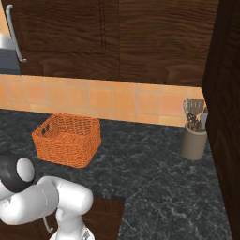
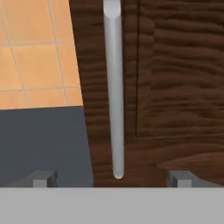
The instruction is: Open the cabinet, pick up the bread from the cabinet and place it in the basket. Then move the basket to the dining counter.
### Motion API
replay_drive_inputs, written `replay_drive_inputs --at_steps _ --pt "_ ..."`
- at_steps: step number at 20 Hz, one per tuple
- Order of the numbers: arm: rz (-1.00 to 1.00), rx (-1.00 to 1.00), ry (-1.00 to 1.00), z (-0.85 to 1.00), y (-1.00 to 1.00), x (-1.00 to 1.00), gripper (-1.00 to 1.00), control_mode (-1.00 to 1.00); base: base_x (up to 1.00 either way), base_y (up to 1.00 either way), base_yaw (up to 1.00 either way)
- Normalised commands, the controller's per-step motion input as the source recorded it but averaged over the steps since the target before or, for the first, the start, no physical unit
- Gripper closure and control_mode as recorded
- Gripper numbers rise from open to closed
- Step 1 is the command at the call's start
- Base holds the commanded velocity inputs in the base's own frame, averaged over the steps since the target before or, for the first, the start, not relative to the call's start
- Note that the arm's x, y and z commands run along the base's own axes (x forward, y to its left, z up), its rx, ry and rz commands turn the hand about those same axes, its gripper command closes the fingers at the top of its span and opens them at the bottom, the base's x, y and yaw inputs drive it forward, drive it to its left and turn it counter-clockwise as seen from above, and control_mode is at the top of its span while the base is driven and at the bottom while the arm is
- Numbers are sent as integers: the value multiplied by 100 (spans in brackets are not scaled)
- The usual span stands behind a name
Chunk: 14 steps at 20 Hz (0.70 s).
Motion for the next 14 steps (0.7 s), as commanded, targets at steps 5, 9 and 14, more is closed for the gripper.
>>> replay_drive_inputs --at_steps 5,9,14 --pt "0 0 1 -1 0 53 -100 -100 0 0 0" --pt "0 0 2 -3 0 67 -100 -100 0 0 0" --pt "0 0 0 -19 -1 54 -100 -100 0 0 0"
